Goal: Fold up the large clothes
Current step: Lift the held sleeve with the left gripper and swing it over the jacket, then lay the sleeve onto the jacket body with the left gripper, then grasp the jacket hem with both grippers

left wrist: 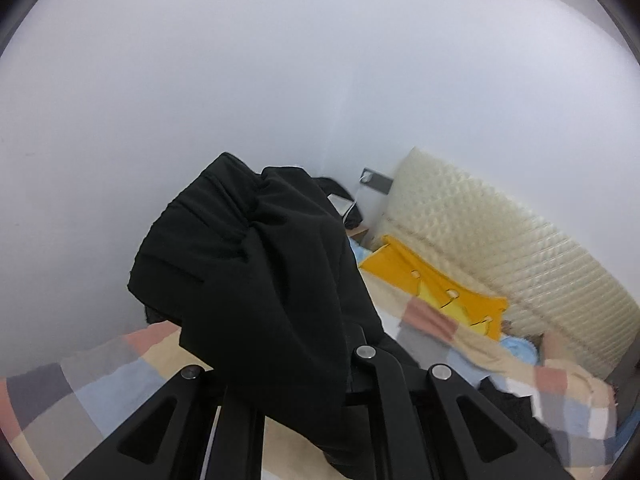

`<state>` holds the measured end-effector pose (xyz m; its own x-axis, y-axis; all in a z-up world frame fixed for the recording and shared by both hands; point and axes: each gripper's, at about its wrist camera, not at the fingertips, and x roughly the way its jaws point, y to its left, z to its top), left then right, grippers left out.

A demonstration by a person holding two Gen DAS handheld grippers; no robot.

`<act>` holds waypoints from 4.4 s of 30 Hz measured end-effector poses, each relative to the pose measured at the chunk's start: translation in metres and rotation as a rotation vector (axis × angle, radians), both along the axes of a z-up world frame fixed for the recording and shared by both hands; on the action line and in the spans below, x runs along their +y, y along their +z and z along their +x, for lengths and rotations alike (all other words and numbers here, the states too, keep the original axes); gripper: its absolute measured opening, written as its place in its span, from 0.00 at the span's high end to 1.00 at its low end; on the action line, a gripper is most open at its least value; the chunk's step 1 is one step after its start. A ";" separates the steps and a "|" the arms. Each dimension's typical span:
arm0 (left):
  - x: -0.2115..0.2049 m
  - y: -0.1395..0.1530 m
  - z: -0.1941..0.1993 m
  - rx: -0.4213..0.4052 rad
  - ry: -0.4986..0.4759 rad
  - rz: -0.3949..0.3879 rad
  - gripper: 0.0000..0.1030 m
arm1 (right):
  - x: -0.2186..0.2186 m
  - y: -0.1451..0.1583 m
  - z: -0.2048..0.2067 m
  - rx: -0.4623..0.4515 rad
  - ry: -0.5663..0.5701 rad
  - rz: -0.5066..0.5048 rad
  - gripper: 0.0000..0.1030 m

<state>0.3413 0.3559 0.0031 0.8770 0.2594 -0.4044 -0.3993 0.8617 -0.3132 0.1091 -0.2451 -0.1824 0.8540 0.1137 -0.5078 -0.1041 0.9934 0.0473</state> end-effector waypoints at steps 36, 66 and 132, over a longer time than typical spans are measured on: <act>-0.417 0.057 -0.007 -0.077 -0.721 -0.014 0.91 | -0.121 0.037 -0.037 -0.160 -0.126 0.221 0.00; -0.611 -0.223 0.066 0.399 -0.936 0.071 0.90 | -0.162 0.011 -0.003 -0.057 -0.223 0.298 0.00; -0.389 -0.096 -0.172 0.260 -0.689 0.192 0.45 | -0.098 0.028 -0.058 -0.065 -0.094 0.116 0.00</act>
